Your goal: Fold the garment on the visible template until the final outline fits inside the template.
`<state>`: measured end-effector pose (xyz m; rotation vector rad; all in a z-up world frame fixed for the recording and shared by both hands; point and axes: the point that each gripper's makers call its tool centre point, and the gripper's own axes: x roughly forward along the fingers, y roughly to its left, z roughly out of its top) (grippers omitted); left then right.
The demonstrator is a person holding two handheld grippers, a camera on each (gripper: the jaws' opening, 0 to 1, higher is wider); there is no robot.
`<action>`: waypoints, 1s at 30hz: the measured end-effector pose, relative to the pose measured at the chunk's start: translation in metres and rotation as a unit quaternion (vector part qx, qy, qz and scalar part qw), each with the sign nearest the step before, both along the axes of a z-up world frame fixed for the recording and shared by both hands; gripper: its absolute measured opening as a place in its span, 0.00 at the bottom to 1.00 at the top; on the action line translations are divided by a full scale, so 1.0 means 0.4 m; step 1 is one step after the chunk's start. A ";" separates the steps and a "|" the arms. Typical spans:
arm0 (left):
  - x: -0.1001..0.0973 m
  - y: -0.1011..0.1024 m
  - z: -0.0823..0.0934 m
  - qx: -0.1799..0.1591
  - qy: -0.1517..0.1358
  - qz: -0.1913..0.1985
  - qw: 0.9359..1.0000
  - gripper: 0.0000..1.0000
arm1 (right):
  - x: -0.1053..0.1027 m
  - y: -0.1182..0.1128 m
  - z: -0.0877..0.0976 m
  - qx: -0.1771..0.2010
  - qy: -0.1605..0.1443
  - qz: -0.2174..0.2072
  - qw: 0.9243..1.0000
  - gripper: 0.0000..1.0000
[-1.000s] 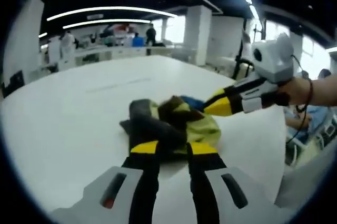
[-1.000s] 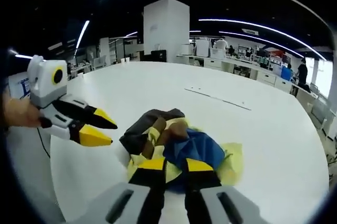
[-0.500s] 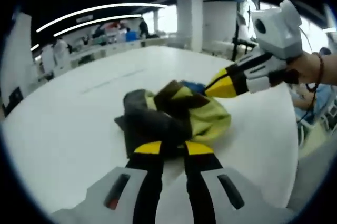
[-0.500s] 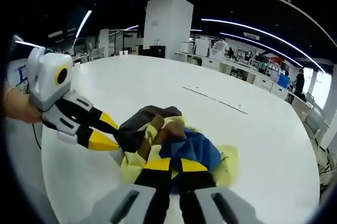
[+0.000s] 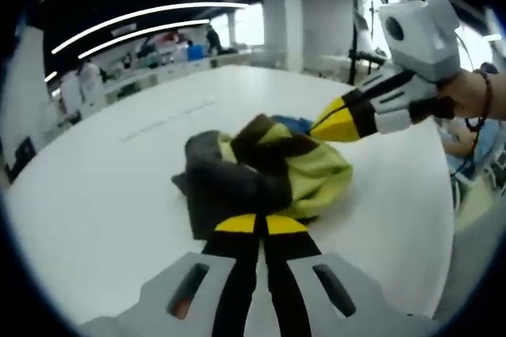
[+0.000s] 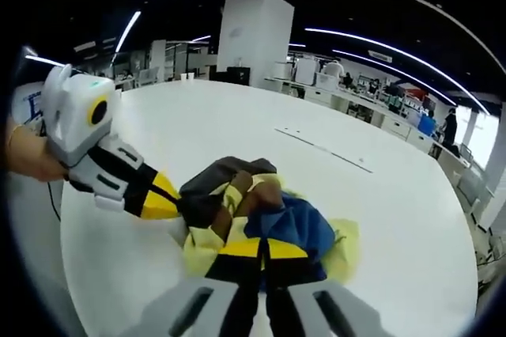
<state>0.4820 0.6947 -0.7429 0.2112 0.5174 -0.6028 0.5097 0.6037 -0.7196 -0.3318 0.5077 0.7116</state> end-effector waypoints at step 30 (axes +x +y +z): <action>-0.006 0.163 0.258 -0.020 -0.101 0.094 0.990 0.00 | 0.055 -0.119 0.166 0.015 -0.072 -0.058 0.996 0.00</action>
